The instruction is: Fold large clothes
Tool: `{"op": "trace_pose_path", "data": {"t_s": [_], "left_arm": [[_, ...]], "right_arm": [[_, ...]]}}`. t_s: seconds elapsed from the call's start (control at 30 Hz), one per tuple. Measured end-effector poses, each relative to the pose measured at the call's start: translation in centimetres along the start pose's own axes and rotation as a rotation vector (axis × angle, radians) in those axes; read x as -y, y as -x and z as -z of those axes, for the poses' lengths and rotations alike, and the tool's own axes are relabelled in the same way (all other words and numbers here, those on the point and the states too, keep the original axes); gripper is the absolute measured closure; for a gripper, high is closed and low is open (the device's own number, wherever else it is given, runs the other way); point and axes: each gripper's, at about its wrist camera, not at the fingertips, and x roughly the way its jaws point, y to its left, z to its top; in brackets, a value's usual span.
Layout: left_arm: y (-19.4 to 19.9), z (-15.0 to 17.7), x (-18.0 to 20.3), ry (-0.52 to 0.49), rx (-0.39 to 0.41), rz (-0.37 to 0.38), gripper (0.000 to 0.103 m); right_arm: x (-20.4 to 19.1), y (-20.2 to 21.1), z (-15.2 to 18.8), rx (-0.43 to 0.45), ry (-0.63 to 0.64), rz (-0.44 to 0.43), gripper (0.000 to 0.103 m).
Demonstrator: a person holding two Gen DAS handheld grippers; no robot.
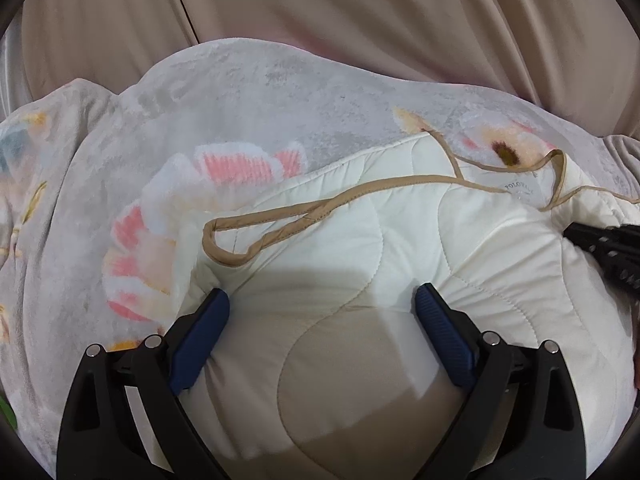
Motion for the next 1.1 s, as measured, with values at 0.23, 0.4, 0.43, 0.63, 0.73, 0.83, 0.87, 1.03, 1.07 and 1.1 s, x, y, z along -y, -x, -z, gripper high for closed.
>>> {"op": "trace_pose_path", "data": {"t_s": [0.23,0.4,0.43,0.63,0.73,0.83,0.87,1.03,1.07,1.1], "left_arm": [[-0.1,0.0,-0.3,0.009,0.009,0.011,0.010],[0.9,0.2,-0.7,0.035,0.022,0.020,0.011],[1.5,0.3,-1.0,0.051,0.020,0.027,0.012],[6.8,2.2,-2.9,0.129,0.023,0.062,0.007],[8.4,3.3,-4.3,0.196,-0.010,0.088,0.007],[9.4,4.7,-6.1,0.245,-0.026,0.061,0.005],[9.4,5.5,-6.8,0.265,-0.036,0.067,0.005],[6.8,9.2,-9.4,0.423,-0.148,0.178,0.005],[6.7,9.5,-9.4,0.441,-0.142,0.189,0.005],[6.8,9.5,-9.3,0.437,-0.125,0.185,0.005]], "right_arm": [[-0.2,3.4,2.7,0.061,-0.029,-0.084,0.094],[-1.0,3.0,3.0,0.039,-0.018,-0.065,0.094],[-0.6,3.6,2.8,0.041,-0.045,-0.105,0.094],[-0.4,5.8,1.2,0.058,-0.092,-0.200,0.094],[-1.7,4.0,0.0,0.010,-0.093,-0.251,0.094],[-3.3,0.8,0.1,-0.075,-0.090,-0.321,0.093],[-3.7,0.1,0.4,-0.075,-0.070,-0.309,0.093],[-3.8,-0.3,1.3,-0.055,-0.081,-0.335,0.093],[-3.8,-0.3,1.4,-0.055,-0.084,-0.341,0.093],[-3.8,-0.3,1.5,-0.054,-0.085,-0.341,0.093]]}}
